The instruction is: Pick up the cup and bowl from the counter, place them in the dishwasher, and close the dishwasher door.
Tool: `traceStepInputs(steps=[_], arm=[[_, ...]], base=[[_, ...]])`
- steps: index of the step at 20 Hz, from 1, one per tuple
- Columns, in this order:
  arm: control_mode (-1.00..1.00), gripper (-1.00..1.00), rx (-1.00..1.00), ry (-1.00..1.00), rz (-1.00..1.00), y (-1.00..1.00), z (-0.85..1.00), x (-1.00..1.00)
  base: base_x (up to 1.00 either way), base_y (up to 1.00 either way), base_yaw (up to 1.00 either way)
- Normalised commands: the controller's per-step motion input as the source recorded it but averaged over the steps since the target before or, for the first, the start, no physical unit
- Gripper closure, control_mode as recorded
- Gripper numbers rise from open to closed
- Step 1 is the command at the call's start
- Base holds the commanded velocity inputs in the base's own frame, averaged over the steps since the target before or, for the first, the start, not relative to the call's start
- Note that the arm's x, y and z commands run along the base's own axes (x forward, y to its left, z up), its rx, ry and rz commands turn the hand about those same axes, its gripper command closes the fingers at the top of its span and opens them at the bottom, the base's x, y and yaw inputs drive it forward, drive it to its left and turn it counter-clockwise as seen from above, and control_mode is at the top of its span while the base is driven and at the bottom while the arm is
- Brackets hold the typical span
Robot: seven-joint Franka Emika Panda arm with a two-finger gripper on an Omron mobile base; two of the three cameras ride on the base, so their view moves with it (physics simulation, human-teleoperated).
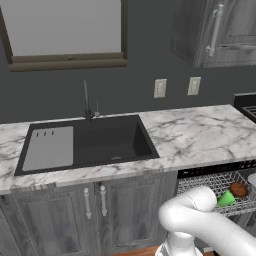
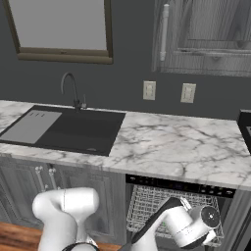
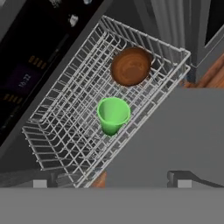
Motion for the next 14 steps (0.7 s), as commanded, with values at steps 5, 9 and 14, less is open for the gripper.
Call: traceStepInputs(steps=[5,9,14], arm=[[-1.00,-1.00,0.00,-0.09,0.00,0.32,0.00,-0.46],[-1.00,-1.00,0.00,-0.11,0.00,0.28,0.01,-0.51],[-1.00,-1.00,0.00,-0.13,0.00,0.14,0.16,-0.46]], base=[[0.00,0.00,0.00],[0.00,0.00,0.00],[0.00,0.00,0.00]])
